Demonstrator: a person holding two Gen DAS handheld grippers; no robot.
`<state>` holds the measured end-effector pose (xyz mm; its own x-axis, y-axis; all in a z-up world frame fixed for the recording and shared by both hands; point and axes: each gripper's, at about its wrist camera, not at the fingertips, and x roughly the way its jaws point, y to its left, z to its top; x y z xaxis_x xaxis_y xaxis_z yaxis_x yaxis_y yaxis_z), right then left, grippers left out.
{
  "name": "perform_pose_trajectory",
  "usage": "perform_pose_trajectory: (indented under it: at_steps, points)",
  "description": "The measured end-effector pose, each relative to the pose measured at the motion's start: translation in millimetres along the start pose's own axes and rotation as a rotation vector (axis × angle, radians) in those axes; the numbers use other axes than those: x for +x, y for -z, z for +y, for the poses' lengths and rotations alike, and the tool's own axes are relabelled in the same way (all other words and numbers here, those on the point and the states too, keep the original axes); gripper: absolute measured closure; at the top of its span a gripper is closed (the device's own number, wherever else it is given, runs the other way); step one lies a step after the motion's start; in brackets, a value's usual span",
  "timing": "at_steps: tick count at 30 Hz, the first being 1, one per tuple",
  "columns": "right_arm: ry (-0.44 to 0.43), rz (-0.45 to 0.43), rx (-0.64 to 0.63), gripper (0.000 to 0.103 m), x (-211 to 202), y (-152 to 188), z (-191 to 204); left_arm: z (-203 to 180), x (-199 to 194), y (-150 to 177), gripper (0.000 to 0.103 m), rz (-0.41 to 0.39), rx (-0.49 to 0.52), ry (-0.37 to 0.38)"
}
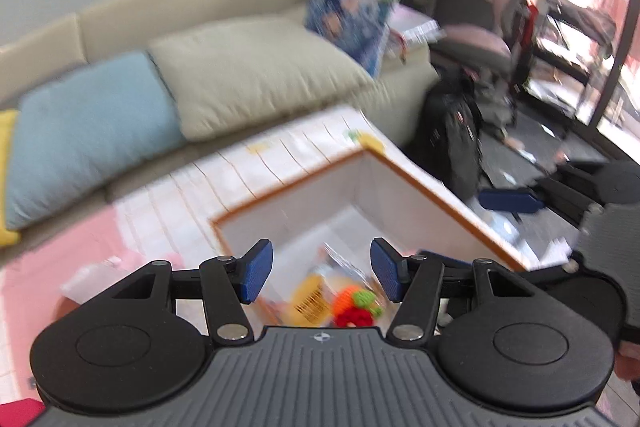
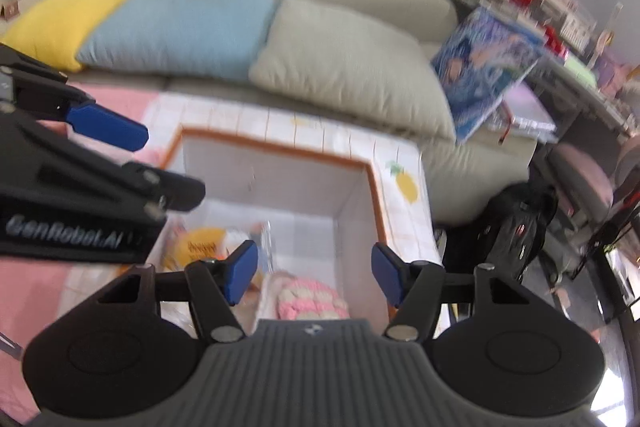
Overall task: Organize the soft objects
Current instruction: 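Carry the crochet fruit and hat into the orange box and open both tools, then move both tools back toward the brown plush bear and bear-shaped sponge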
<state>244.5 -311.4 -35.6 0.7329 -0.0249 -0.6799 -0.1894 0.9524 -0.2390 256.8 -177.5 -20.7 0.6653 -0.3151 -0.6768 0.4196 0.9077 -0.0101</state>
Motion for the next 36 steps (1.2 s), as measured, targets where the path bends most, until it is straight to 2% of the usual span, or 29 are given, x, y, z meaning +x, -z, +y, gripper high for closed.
perform_pose_trajectory:
  at_steps: [5, 11, 20, 24, 30, 36]
  points:
    - [-0.009, -0.114, 0.100, 0.037, -43.8, -1.5, 13.8, 14.5, -49.6, 3.7, 0.036, -0.137, -0.044, -0.045]
    - [-0.055, -0.162, 0.200, 0.036, -73.0, 7.1, 48.6, 37.2, -90.1, 31.4, 0.036, -0.184, -0.113, -0.082]
    - [-0.182, -0.115, 0.267, 0.036, -84.5, 32.5, 113.6, 78.0, -123.8, 95.0, 0.036, -0.114, -0.169, -0.184]
    - [-0.244, -0.068, 0.238, 0.036, -81.7, 40.9, 140.0, 97.0, -132.9, 127.8, 0.036, -0.060, -0.220, -0.216]
    - [-0.309, 0.002, 0.156, 0.036, -73.8, 49.7, 176.7, 121.3, -138.5, 176.0, 0.036, 0.037, -0.310, -0.227]
    - [-0.342, 0.073, 0.088, 0.036, -63.2, 53.6, 202.4, 139.2, -137.9, 203.2, 0.036, 0.101, -0.375, -0.209]
